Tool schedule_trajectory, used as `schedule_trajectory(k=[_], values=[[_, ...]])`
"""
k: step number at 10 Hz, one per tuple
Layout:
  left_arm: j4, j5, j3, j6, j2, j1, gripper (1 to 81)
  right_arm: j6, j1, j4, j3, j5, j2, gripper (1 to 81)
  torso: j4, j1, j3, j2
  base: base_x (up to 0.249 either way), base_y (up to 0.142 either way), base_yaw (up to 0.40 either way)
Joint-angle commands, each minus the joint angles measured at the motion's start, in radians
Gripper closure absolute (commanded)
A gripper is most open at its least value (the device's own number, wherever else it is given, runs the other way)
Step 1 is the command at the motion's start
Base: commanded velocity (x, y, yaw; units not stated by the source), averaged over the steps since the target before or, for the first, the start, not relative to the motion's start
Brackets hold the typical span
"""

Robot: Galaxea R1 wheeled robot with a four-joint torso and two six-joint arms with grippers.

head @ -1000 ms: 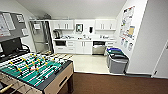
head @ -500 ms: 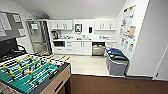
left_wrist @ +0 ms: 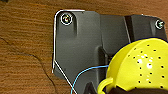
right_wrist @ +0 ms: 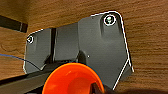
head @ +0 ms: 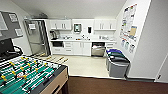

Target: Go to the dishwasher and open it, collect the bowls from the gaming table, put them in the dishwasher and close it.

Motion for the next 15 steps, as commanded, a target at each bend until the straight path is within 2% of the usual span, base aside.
schedule_trajectory(k=[1,15], values=[[-0.001,0.061,-0.002,0.009,-0.006,-0.048,81.1,-0.003,0.045,-0.011,0.001,-0.047,-0.018,81.1,0.0,0.0,0.0,0.0,0.191,0.0,0.0],[-0.006,0.061,-0.002,0.007,-0.005,-0.048,81.1,-0.002,0.042,-0.028,-0.003,-0.049,-0.011,81.1,0.0,0.0,0.0,0.0,0.193,0.0,0.0]])
